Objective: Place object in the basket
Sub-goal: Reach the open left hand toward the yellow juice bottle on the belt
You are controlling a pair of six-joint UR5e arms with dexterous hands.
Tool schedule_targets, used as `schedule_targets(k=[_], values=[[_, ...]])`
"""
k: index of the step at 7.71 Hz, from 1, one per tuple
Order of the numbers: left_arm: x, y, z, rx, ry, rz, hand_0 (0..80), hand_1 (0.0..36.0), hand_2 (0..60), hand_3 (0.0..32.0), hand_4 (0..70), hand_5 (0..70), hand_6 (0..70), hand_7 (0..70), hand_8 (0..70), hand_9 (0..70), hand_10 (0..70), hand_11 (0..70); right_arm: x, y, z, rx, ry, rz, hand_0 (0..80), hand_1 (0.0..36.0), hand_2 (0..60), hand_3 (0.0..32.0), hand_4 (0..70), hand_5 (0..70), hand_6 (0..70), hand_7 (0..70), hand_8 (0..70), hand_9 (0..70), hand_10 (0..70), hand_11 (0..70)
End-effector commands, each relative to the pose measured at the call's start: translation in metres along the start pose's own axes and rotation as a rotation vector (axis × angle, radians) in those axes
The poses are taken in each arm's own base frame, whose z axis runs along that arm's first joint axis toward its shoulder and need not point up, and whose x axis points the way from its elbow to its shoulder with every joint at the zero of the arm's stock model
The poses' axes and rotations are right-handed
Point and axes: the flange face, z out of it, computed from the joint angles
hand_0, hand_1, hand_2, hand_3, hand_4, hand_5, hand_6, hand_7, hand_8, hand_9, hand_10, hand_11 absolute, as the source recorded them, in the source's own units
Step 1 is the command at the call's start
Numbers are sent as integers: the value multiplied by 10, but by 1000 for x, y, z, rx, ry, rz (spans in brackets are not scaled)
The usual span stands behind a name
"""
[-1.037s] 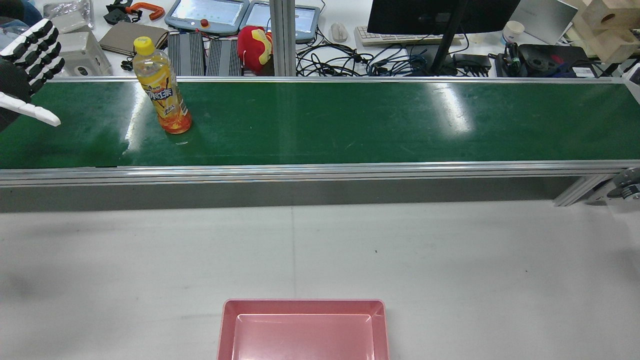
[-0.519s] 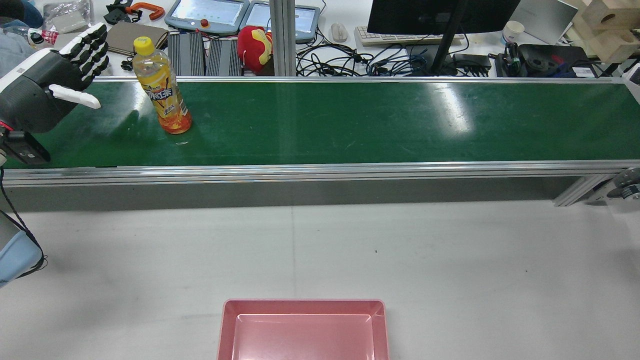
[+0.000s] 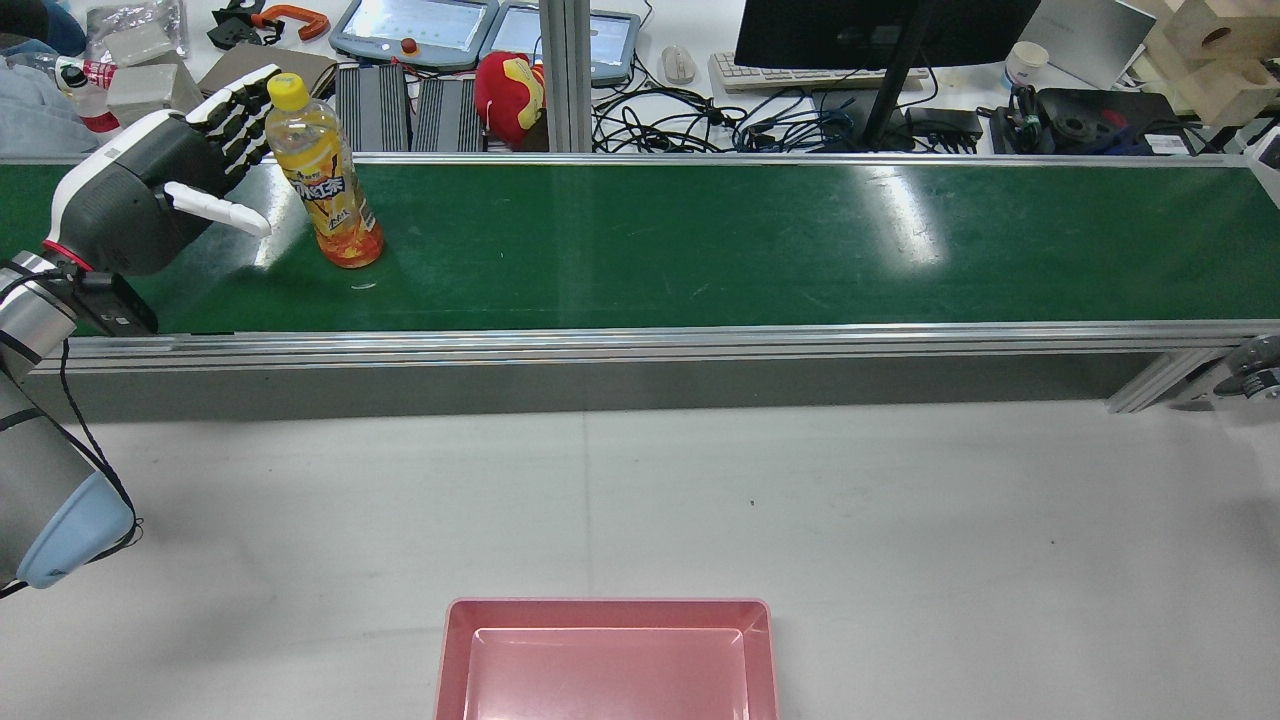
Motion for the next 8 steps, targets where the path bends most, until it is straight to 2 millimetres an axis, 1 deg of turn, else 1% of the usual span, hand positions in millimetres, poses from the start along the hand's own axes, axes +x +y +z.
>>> schedule_targets(k=[1,2,3,4,5,6,7,8], values=[[-20,22,18,-9,-25,-9,698,149,0,8,46,109,0,0,0,0,0,0,0,0,0,0,0,-1,0,0,0,0,0,0,0,0,0,0,0,0],[-20,24,20,-10,-25,-11,661,143,0,6,49,107,0,0,0,0,0,0,0,0,0,0,0,-1,0,0,0,0,0,0,0,0,0,0,0,0],[-20,29,25,-19,-22,-12,642,142,0,2,49,116,0,0,0,0,0,0,0,0,0,0,0,-1,0,0,0,0,0,0,0,0,0,0,0,0],[-21,37,32,-20,-23,-11,637,142,0,0,55,129,0,0,0,0,0,0,0,0,0,0,0,-1,0,0,0,0,0,0,0,0,0,0,0,0],[-22,42,41,-23,-22,-12,644,145,0,0,62,126,0,0,0,0,0,0,0,1,0,-2,0,-1,0,0,0,0,0,0,0,0,0,0,0,0],[-24,46,48,-24,-22,-14,627,144,0,0,69,139,0,0,0,0,0,1,0,0,0,0,0,-1,0,0,0,0,0,0,0,0,0,0,0,0],[-24,46,50,-23,-22,-14,636,151,0,0,86,155,0,1,0,0,1,26,0,1,0,-2,0,1,0,0,0,0,0,0,0,0,0,0,0,0],[-25,45,49,-22,-24,-13,632,153,0,0,99,161,0,4,0,0,4,31,0,1,0,-2,0,-1,0,0,0,0,0,0,0,0,0,0,0,0]])
